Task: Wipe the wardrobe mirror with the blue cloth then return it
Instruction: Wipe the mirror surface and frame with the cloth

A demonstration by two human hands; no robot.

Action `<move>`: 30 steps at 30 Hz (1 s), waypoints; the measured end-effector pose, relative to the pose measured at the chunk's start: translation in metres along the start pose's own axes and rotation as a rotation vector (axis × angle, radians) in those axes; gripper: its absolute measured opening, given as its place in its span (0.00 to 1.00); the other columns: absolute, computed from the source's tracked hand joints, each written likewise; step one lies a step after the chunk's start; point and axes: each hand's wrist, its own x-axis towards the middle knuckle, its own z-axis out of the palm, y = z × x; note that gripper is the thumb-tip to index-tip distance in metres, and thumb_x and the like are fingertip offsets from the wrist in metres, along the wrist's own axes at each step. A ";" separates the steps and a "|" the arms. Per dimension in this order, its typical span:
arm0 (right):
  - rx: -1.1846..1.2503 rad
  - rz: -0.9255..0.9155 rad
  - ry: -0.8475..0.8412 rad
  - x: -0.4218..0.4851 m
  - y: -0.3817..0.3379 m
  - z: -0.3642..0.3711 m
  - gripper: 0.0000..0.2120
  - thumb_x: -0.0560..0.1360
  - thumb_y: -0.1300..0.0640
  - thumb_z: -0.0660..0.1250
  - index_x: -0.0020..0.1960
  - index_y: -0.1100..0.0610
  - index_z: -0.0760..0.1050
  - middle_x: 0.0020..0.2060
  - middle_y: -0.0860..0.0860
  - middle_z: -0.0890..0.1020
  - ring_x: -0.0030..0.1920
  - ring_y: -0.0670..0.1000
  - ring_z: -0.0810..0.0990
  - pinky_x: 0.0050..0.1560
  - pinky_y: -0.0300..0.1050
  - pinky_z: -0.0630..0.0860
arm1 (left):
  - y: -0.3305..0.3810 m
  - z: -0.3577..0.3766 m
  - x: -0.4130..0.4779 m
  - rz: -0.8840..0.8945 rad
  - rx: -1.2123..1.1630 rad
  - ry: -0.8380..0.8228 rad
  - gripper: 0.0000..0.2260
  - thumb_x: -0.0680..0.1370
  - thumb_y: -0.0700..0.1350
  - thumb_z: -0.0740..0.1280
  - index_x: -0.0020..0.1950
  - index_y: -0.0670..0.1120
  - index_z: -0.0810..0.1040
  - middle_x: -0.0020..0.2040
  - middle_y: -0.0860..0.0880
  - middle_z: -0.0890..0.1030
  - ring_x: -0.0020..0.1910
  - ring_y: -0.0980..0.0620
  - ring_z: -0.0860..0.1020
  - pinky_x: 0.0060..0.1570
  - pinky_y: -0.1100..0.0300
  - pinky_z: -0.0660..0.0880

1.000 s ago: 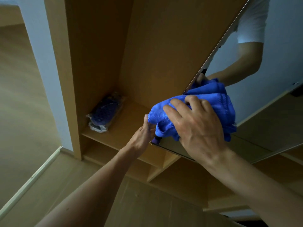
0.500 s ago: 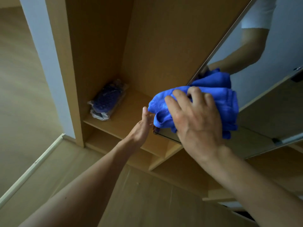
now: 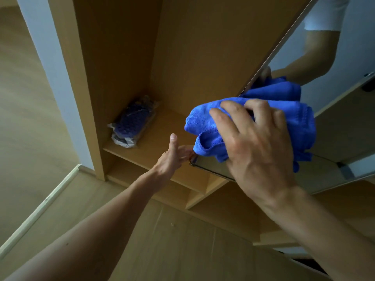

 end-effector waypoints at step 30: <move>0.403 -0.049 -0.559 -0.073 -0.088 0.132 0.25 0.75 0.55 0.66 0.70 0.56 0.66 0.62 0.54 0.76 0.59 0.57 0.72 0.59 0.51 0.67 | -0.018 0.001 0.002 0.150 0.302 0.020 0.19 0.82 0.37 0.61 0.67 0.56 0.77 0.62 0.56 0.83 0.62 0.61 0.79 0.63 0.61 0.73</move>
